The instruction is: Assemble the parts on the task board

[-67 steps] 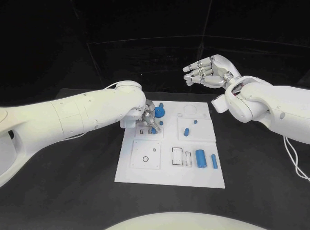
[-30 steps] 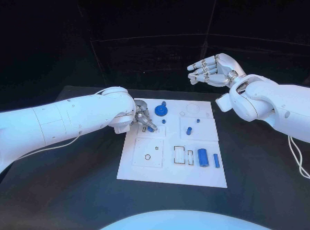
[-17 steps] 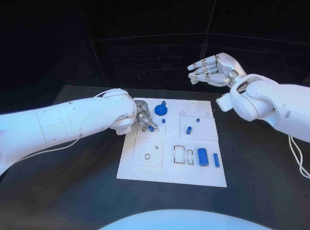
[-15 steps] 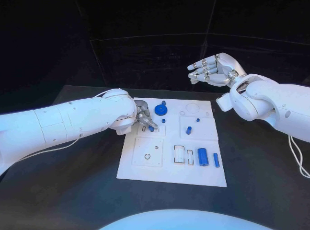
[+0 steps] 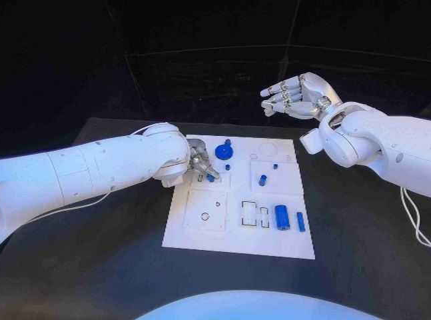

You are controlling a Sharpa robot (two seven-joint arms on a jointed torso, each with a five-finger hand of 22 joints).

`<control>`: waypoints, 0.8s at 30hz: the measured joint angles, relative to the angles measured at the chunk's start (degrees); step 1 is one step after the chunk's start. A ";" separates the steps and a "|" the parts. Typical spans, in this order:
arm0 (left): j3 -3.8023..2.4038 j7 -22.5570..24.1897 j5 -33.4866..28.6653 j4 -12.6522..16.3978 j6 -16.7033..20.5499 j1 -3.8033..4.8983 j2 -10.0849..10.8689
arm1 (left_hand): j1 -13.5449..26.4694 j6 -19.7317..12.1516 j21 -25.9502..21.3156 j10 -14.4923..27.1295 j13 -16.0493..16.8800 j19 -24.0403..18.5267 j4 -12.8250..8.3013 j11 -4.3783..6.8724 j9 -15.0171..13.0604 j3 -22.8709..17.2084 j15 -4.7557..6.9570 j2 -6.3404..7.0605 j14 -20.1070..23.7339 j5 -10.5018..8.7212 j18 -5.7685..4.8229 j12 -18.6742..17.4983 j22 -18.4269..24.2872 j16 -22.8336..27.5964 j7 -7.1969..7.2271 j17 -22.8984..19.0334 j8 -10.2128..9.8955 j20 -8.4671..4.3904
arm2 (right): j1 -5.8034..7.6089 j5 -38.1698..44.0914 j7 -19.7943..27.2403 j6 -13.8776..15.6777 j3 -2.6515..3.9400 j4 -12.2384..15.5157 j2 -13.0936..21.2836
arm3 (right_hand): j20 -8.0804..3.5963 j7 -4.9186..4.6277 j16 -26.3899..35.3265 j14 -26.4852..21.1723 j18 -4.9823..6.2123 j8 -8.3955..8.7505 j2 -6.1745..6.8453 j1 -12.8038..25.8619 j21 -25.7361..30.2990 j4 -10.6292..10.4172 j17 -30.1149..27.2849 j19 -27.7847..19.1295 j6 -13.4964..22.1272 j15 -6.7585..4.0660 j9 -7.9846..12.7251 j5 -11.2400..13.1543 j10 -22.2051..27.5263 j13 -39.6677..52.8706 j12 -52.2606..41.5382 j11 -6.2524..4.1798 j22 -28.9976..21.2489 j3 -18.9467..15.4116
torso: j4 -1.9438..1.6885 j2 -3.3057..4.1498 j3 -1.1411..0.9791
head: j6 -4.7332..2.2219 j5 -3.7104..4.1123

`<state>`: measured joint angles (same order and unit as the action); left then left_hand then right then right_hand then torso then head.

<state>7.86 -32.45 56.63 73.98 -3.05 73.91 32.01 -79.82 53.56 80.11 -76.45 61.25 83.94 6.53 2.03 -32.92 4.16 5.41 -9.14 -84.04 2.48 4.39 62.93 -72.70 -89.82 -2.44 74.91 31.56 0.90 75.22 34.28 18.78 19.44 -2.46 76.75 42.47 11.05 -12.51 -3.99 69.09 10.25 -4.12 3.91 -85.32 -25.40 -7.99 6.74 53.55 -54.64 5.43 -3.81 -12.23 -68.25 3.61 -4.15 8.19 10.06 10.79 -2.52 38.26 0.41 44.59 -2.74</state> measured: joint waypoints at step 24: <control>-0.08 -0.74 0.23 0.05 -1.71 0.08 -0.01 | 1.27 0.00 0.24 -0.35 1.00 0.13 0.00 0.33 -0.16 0.00 0.00 0.42 0.00 -0.06 0.00 0.57 -0.59 0.00 0.00 0.00 1.18 -0.27 | -0.01 0.00 0.03 -0.47 -0.01 -0.33 -0.26 | 0.00 0.00 0.00 0.00 0.00 -0.02 0.00 0.00 -0.01 0.00 0.01 0.00 0.00 0.00 0.00 0.03 -0.01 0.00 0.00 0.00 0.01 0.00 | -0.03 -0.02 0.01 | 0.36 -0.09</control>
<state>7.78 -33.20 56.86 74.03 -4.76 73.99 32.00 -78.55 53.56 80.35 -76.80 62.25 84.06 6.53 2.36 -33.08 4.16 5.41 -8.72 -84.04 2.42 4.39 63.50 -73.29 -89.82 -2.44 74.91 32.74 0.63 75.22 34.27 18.81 18.97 -2.47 76.42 42.21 11.05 -12.51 -3.99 69.09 10.25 -4.14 3.91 -85.32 -25.42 -7.99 6.75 53.55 -54.64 5.43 -3.81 -12.20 -68.26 3.62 -4.15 8.19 10.07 10.79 -2.55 38.24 0.42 44.95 -2.83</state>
